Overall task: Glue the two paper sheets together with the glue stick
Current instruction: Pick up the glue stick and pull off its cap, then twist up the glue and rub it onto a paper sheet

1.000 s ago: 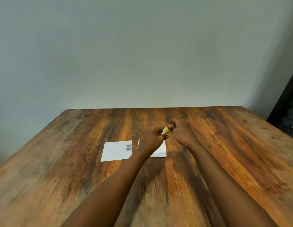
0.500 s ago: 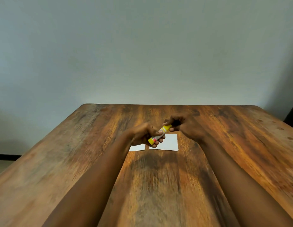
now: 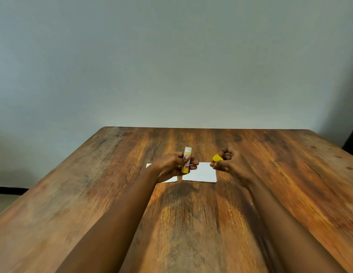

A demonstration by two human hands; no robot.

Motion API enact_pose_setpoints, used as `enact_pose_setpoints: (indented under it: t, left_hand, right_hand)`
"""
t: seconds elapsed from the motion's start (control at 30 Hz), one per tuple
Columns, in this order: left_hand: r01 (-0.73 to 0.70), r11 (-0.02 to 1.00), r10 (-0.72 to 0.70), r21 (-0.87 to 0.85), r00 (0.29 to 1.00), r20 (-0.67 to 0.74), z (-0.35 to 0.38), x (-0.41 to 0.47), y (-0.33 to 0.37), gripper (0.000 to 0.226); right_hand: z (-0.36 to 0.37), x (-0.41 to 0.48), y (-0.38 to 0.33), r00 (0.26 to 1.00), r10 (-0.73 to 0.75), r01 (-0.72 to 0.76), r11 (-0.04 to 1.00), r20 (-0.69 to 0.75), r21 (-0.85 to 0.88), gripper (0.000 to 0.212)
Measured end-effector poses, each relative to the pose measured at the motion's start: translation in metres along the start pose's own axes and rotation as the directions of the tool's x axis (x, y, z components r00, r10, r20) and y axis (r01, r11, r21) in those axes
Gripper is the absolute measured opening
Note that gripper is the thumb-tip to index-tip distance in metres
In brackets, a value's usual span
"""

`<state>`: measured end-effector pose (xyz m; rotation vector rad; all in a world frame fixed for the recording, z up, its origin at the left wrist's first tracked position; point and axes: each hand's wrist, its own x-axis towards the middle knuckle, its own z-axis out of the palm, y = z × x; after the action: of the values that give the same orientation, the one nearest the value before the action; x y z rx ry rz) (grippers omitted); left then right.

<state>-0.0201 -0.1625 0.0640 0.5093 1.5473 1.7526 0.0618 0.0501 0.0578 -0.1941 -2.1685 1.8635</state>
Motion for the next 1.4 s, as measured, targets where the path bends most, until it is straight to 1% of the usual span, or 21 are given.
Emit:
enact_pose_setpoints:
  t: [0.1, 0.17, 0.2, 0.27, 0.33, 0.37, 0.43, 0.53, 0.67, 0.73, 0.77, 0.8, 0.83, 0.87, 0.93, 1.0, 1.07, 1.13, 1.2, 1.27, 1.4]
  left_hand:
    - [-0.036, 0.997, 0.032, -0.061, 0.996, -0.079, 0.005, 0.004, -0.005, 0.017]
    - [-0.053, 0.997, 0.046, -0.053, 0.991, -0.129, 0.008, 0.007, -0.008, 0.023]
    - [-0.062, 0.997, 0.056, -0.036, 0.987, -0.150, 0.010, 0.008, -0.010, 0.028]
    - [-0.078, 0.997, 0.074, -0.017, 0.981, -0.181, 0.014, 0.008, -0.013, 0.033]
    - [-0.094, 0.996, 0.092, -0.004, 0.976, -0.200, 0.018, 0.010, -0.015, 0.033]
    - [-0.105, 0.994, 0.107, 0.022, 0.971, -0.214, 0.019, 0.010, -0.015, 0.032]
    - [-0.118, 0.987, 0.141, 0.105, 0.956, -0.255, 0.021, 0.012, -0.016, 0.028]
    - [-0.129, 0.971, 0.190, 0.204, 0.929, -0.317, 0.023, 0.016, -0.015, 0.024]
    - [-0.158, 0.966, 0.228, 0.205, 0.893, -0.389, 0.023, 0.020, -0.013, 0.030]
    - [-0.170, 0.963, 0.246, 0.208, 0.870, -0.427, 0.024, 0.021, -0.012, 0.035]
    - [-0.178, 0.962, 0.255, 0.208, 0.860, -0.443, 0.024, 0.022, -0.011, 0.037]
    - [-0.188, 0.961, 0.263, 0.204, 0.850, -0.456, 0.024, 0.022, -0.010, 0.037]
    - [-0.201, 0.960, 0.271, 0.193, 0.842, -0.467, 0.025, 0.021, -0.008, 0.038]
    - [-0.218, 0.960, 0.278, 0.177, 0.834, -0.477, 0.026, 0.021, -0.006, 0.038]
    - [-0.249, 0.957, 0.290, 0.149, 0.817, -0.499, 0.028, 0.021, -0.001, 0.038]
    - [-0.268, 0.955, 0.296, 0.130, 0.795, -0.529, 0.032, 0.021, 0.003, 0.038]
    - [-0.278, 0.957, 0.277, 0.084, 0.789, -0.549, 0.035, 0.021, 0.006, 0.037]
    - [-0.290, 0.956, 0.263, 0.039, 0.795, -0.547, 0.038, 0.019, 0.008, 0.034]
    - [-0.281, 0.959, 0.254, 0.036, 0.797, -0.548, 0.038, 0.018, 0.009, 0.033]
    - [-0.278, 0.960, 0.247, 0.029, 0.798, -0.550, 0.037, 0.019, 0.009, 0.031]
    - [-0.289, 0.957, 0.248, 0.017, 0.790, -0.561, 0.037, 0.019, 0.008, 0.027]
  right_hand:
    - [-0.007, -0.001, 0.022, 0.989, 0.042, -0.059, 0.990, -0.139, -0.126, 0.019]
    - [-0.013, -0.003, 0.036, 0.970, 0.084, -0.139, 0.962, -0.227, -0.235, 0.010]
    - [-0.016, -0.004, 0.043, 0.958, 0.112, -0.181, 0.950, -0.265, -0.254, 0.010]
    - [-0.021, -0.008, 0.053, 0.924, 0.159, -0.250, 0.939, -0.347, -0.237, 0.012]
    - [-0.025, -0.012, 0.060, 0.883, 0.189, -0.282, 0.945, -0.430, -0.164, 0.017]
    - [-0.027, -0.014, 0.063, 0.869, 0.195, -0.295, 0.942, -0.456, -0.160, 0.021]
    - [-0.030, -0.016, 0.069, 0.863, 0.174, -0.335, 0.900, -0.475, -0.278, 0.025]
    - [-0.032, -0.017, 0.075, 0.850, 0.146, -0.392, 0.816, -0.506, -0.424, 0.018]
    - [-0.030, -0.016, 0.077, 0.868, 0.124, -0.415, 0.711, -0.480, -0.567, 0.017]
    - [-0.029, -0.015, 0.075, 0.878, 0.120, -0.430, 0.623, -0.464, -0.653, 0.022]
    - [-0.028, -0.014, 0.074, 0.872, 0.124, -0.446, 0.602, -0.474, -0.662, 0.026]
    - [-0.024, -0.014, 0.070, 0.860, 0.134, -0.462, 0.613, -0.492, -0.641, 0.032]
    - [-0.019, -0.013, 0.065, 0.849, 0.140, -0.461, 0.668, -0.509, -0.584, 0.040]
    - [-0.010, -0.012, 0.059, 0.849, 0.129, -0.419, 0.755, -0.512, -0.505, 0.046]
    - [0.012, -0.012, 0.045, 0.880, 0.033, -0.226, 0.906, -0.473, -0.358, 0.045]
    - [0.037, -0.014, 0.031, 0.916, -0.056, -0.064, 0.958, -0.397, -0.281, 0.042]
    - [0.058, -0.017, 0.021, 0.945, -0.091, 0.030, 0.981, -0.316, -0.192, 0.045]
    - [0.075, -0.019, 0.016, 0.949, -0.147, 0.114, 0.985, -0.279, -0.132, 0.041]
    - [0.085, -0.017, 0.013, 0.928, -0.203, 0.170, 0.977, -0.311, -0.132, 0.030]
    - [0.090, -0.015, 0.010, 0.904, -0.222, 0.178, 0.972, -0.365, -0.153, 0.020]
    - [0.092, -0.008, 0.008, 0.888, -0.263, 0.189, 0.957, -0.378, -0.222, 0.015]
